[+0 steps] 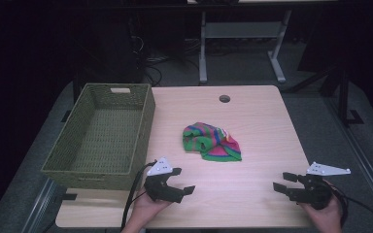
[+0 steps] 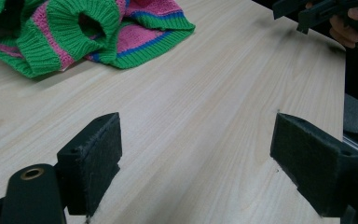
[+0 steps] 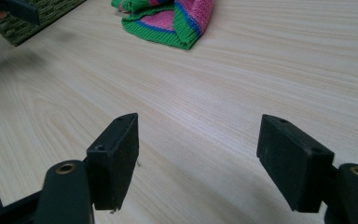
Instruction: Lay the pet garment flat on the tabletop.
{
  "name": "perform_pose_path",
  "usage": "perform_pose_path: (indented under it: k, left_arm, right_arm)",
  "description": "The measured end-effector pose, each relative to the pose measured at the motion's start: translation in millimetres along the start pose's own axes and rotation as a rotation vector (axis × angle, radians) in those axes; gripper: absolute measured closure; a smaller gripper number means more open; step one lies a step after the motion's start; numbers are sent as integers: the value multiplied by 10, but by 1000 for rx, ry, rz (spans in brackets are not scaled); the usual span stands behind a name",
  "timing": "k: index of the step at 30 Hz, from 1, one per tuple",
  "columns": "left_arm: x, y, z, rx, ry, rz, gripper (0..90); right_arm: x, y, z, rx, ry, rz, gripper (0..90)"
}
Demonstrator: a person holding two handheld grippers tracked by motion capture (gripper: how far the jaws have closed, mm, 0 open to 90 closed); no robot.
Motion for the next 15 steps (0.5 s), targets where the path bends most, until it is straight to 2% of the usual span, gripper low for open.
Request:
perform_pose_path:
  k: [5, 11, 15]
  left_arm:
    - [2, 4, -23, -10, 1, 0, 163]
    - [10, -28, -75, -16, 13, -12, 163]
    - [4, -37, -50, -10, 14, -8, 163]
  right_arm:
    - [-22, -2, -2, 0, 10, 9, 290]
    - [1, -58, 53, -8, 0, -20, 290]
    - [1, -21, 63, -5, 0, -9, 290]
Point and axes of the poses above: each handheld gripper's, and its own axes: y roughly forward along the jaws, x roughly out of its top, z roughly to its left, the point moved 9 cm from there along y, roughly forward along the jaws, and after that the axes turned 5 degrees about z, right-handed, at the moved point
